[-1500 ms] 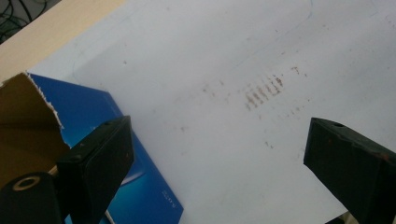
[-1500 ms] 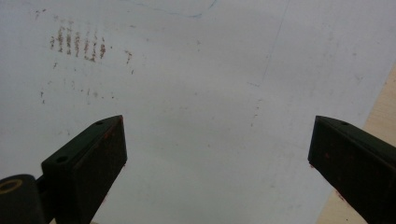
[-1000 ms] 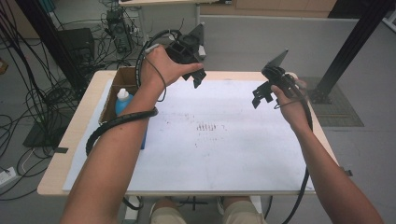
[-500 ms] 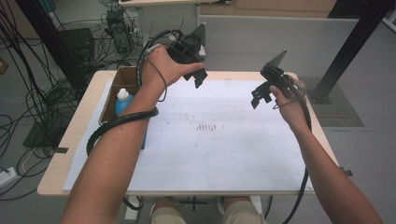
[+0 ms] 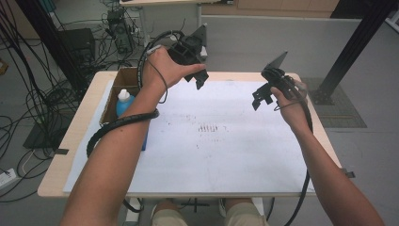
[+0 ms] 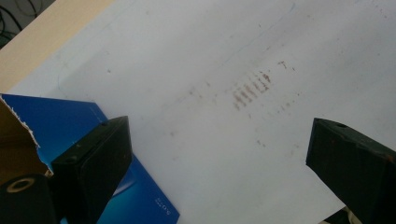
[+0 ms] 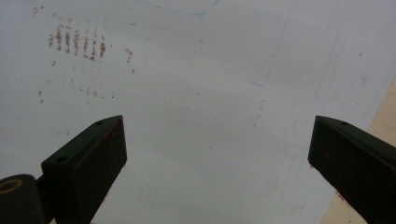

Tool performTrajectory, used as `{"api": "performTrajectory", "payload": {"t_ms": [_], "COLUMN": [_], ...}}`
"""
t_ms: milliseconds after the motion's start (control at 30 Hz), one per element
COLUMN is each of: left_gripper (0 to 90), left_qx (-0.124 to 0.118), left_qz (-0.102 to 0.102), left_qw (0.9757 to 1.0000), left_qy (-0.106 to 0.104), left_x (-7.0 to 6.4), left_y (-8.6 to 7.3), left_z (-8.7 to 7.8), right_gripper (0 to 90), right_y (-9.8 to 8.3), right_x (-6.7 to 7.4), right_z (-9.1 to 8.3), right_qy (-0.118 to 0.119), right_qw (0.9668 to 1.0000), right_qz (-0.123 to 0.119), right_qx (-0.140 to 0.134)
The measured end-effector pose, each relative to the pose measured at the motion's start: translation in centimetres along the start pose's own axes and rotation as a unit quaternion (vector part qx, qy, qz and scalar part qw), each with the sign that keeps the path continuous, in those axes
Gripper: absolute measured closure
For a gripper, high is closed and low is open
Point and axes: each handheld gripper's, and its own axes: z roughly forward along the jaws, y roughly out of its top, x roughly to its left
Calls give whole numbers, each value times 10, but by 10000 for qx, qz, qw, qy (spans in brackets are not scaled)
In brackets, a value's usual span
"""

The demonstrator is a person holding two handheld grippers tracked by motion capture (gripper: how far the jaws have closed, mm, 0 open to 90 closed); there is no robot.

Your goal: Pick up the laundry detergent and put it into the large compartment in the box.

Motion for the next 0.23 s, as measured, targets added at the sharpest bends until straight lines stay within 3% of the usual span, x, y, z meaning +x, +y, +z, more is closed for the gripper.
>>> {"api": "performTrajectory", "payload": {"t_ms": [233], "left_gripper": [72], "left_qx": [20], "left_qz": [-11], "left_qw": [10000], "left_qy": [21], "left_x": [-1], "left_y": [0], "left_z": [0], "right_gripper": [44], "right_y": [-1], "right_x": [0], "right_z": [1], "right_qy": [13], "right_qw": [10000], "right_qz": [5], "right_qx": [7]}}
